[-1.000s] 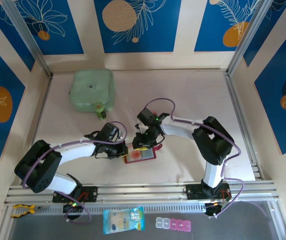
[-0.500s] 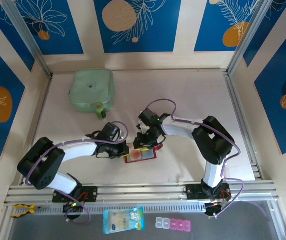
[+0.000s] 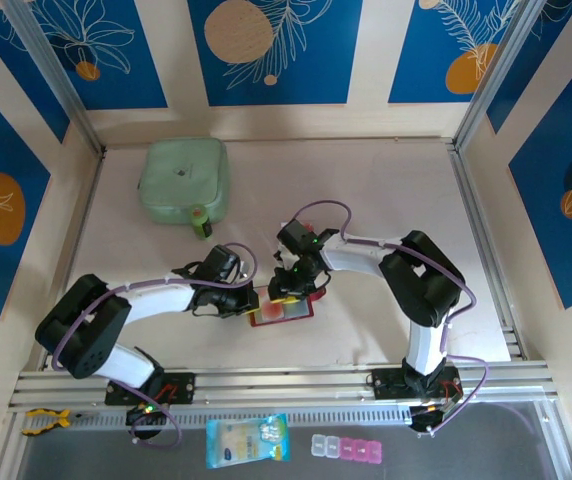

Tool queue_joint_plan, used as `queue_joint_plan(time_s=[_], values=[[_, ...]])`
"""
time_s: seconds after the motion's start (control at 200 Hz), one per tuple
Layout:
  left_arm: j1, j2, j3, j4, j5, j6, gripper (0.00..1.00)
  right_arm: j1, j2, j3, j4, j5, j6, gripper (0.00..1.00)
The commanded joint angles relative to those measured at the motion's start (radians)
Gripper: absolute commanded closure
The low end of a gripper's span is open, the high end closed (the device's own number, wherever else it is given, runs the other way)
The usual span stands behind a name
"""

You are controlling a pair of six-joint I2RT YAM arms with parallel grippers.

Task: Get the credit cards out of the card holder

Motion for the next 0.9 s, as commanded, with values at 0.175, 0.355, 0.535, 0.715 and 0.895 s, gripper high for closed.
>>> queue_joint_plan(time_s=[0.175,0.355,0.535,0.715,0.895], values=[[-0.002,0.019,0.006,-0.071,-0.029,0.016,1.00,-0.006,0.029,-0.007,-0.025,0.014,-0.013,0.67],[0.000,0.018,0.009,-0.080,-0.033,0.020,1.00,-0.003,0.031,0.003,-0.046,0.042,-0.026,0.67],[0.000,0.021,0.016,-0.086,-0.034,0.020,1.00,0.002,0.035,0.008,-0.043,0.030,-0.029,0.67],[0.000,0.022,0.024,-0.096,-0.035,0.025,1.00,-0.005,0.003,-0.030,0.036,-0.046,-0.005,0.70],[0.001,0.028,0.026,-0.099,-0.034,0.027,1.00,-0.027,-0.039,-0.078,0.118,-0.125,0.024,0.74]])
